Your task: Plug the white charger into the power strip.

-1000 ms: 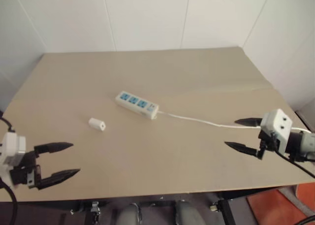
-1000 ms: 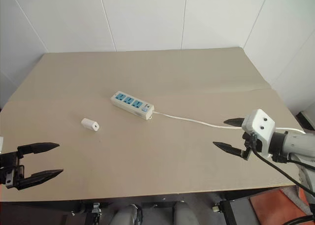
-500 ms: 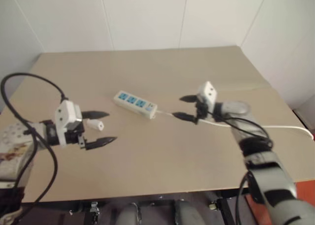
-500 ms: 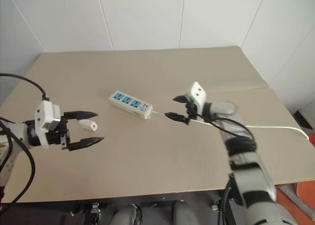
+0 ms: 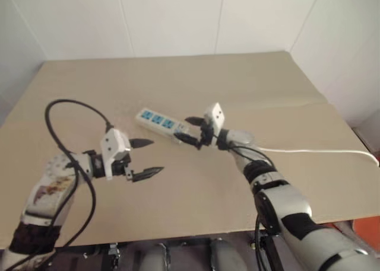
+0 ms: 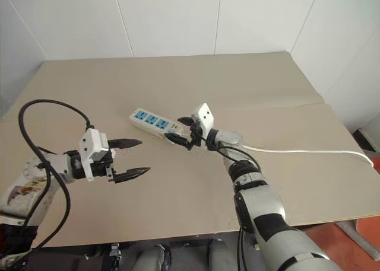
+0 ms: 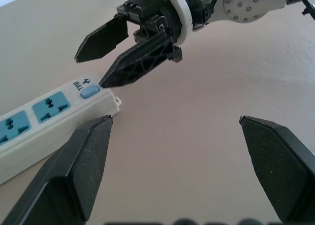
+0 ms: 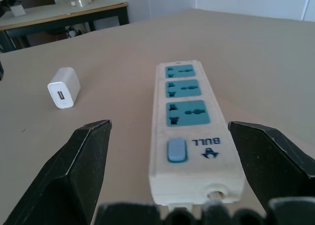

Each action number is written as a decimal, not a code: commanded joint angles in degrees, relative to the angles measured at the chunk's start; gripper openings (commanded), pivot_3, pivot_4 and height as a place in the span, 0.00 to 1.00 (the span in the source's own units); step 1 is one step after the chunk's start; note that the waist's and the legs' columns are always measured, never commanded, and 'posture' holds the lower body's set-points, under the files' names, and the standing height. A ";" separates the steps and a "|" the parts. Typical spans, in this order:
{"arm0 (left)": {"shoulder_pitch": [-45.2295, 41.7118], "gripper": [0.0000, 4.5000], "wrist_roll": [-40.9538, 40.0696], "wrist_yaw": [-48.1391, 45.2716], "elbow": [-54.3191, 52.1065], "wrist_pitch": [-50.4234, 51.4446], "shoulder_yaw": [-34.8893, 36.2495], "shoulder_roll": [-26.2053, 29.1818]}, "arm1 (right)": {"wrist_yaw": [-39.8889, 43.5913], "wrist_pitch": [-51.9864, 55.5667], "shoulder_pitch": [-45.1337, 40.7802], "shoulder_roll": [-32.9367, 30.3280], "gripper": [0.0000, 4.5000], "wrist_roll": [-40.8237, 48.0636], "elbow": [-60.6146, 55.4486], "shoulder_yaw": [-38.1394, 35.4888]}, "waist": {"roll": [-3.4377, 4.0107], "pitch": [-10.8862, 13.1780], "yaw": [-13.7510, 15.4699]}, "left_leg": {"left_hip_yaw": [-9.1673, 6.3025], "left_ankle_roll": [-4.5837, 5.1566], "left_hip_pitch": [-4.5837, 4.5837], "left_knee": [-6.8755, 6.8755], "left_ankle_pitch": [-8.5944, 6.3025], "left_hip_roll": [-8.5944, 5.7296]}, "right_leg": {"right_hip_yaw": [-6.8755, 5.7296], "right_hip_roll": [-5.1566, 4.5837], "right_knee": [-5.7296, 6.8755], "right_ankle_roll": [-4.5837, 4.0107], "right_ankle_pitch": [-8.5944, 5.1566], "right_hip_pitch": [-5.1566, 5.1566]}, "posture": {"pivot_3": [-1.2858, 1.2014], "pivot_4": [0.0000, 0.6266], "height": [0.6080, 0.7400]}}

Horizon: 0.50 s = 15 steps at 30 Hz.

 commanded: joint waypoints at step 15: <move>2.94 1.00 1.05 -0.47 -2.94 -0.24 -0.37 2.54 | -8.07 -4.14 -3.25 2.37 0.99 -7.98 6.97 -0.46 | 0.01 -0.01 -0.33 | 0.05 0.00 0.23 0.00 0.00 -0.01 | 0.14 0.01 0.24 0.00 0.00 0.03 | 0.52 0.24 1.00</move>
